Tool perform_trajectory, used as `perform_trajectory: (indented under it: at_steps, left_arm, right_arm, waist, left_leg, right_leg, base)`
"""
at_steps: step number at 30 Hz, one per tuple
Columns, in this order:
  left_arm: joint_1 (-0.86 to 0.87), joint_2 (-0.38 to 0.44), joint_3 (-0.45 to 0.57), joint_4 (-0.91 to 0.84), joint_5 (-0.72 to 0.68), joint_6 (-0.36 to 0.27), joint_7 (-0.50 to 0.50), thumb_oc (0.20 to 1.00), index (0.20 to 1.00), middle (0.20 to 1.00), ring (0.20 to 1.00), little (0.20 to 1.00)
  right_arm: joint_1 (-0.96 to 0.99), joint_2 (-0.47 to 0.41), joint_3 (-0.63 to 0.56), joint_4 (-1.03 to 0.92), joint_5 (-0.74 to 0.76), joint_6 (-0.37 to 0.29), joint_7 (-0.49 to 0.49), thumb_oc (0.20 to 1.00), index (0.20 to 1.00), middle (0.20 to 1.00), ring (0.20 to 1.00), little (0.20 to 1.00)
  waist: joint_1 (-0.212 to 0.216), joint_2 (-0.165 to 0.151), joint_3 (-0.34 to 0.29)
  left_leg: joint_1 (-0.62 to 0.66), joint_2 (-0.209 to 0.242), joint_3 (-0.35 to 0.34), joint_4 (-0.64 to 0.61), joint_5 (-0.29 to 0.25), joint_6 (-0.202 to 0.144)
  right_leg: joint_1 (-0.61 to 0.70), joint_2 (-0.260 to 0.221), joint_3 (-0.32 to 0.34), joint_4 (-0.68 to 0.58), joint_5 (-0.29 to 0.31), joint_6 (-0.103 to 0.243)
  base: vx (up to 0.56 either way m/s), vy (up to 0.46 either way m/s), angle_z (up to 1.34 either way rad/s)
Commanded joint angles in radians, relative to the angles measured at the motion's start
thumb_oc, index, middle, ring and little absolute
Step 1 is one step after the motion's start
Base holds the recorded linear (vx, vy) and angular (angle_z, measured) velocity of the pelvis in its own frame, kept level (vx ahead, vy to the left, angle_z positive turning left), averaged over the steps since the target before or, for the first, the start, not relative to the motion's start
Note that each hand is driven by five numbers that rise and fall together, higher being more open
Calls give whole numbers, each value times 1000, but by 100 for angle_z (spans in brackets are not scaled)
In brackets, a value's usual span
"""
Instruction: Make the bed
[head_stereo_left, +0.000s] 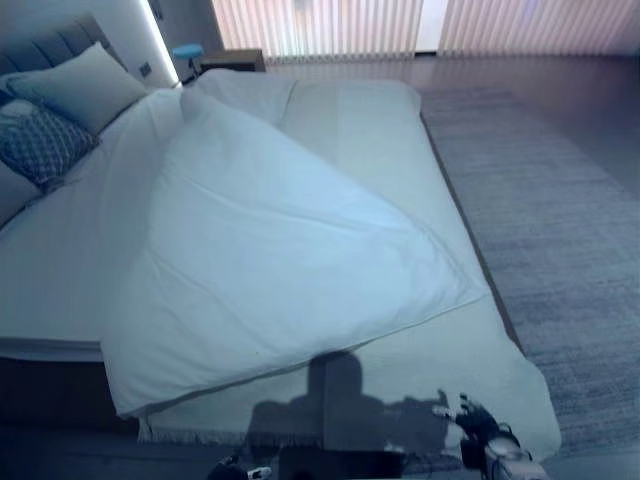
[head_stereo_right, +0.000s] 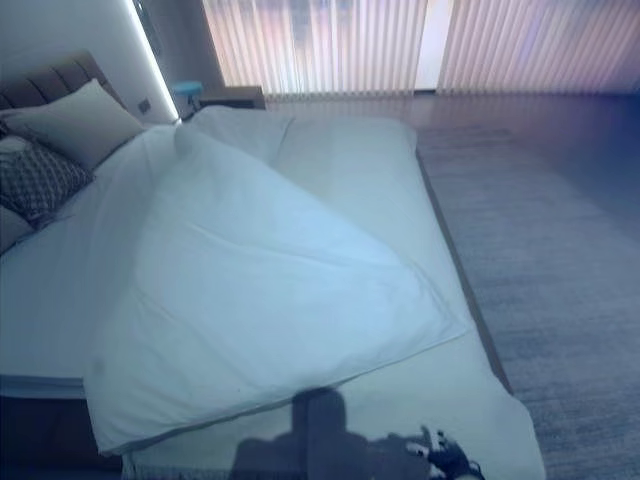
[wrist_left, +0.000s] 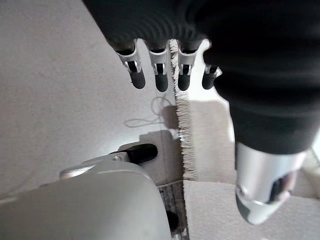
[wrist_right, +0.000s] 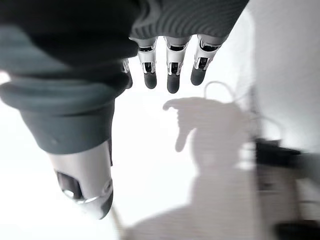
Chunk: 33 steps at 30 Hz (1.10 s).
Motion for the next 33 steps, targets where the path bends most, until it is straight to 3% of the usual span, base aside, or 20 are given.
perform_trajectory:
  at_steps: [1,6,13,21,23,33]
  left_arm:
    - [-79,-17,-45,23,-54,-22,25,1000,1000,1000,1000,1000]
    - [-99,-24,-71,6,-90,-24,50,1000,1000,1000,1000,1000]
    - [-132,-40,-121,-31,-175,-28,94,1000,1000,1000,1000,1000]
    - [-141,-35,-197,-87,-189,-44,124,1000,1000,1000,1000,1000]
    - [-140,-32,-230,-129,-202,-57,141,1000,1000,1000,1000,1000]
    - [-176,-28,-295,-211,-231,-78,189,1000,1000,1000,1000,1000]
  right_arm:
    - [-147,-10,5,-73,90,-66,-43,1000,1000,1000,1000,1000]
    - [-260,-4,14,-114,169,-90,-100,1000,1000,1000,1000,1000]
    - [-497,21,-59,5,372,-144,-207,1000,1000,1000,1000,1000]
    - [-792,-86,-53,237,333,-108,-280,1000,1000,1000,1000,1000]
    - [-883,-136,-48,312,301,-100,-338,1000,1000,1000,1000,1000]
    - [-1071,-224,10,435,220,-30,-432,1000,1000,1000,1000,1000]
  waist:
    - [-3,-34,53]
    - [8,-34,79]
    - [35,-29,111]
    - [76,-28,140]
    - [94,-19,155]
    - [124,-5,196]
  left_leg:
    - [-36,-66,26,0,-7,-2]
    - [-88,-66,25,0,7,-3]
    - [-171,-67,10,0,23,-4]
    - [-262,-72,-24,0,42,-9]
    - [-294,-75,-39,0,51,-12]
    - [-394,-78,-86,0,80,-25]
  right_leg:
    - [22,-23,60,5,3,68]
    - [-31,-24,67,6,15,68]
    - [-111,-22,67,5,28,67]
    - [-190,-19,58,5,40,67]
    - [-214,-21,49,5,42,66]
    - [-290,-19,12,5,54,67]
  base:
    - [-2,6,-10]
    - [0,1,-1]
    - [8,1,-1]
    - [6,-4,2]
    - [-2,-14,16]
    - [-20,-22,18]
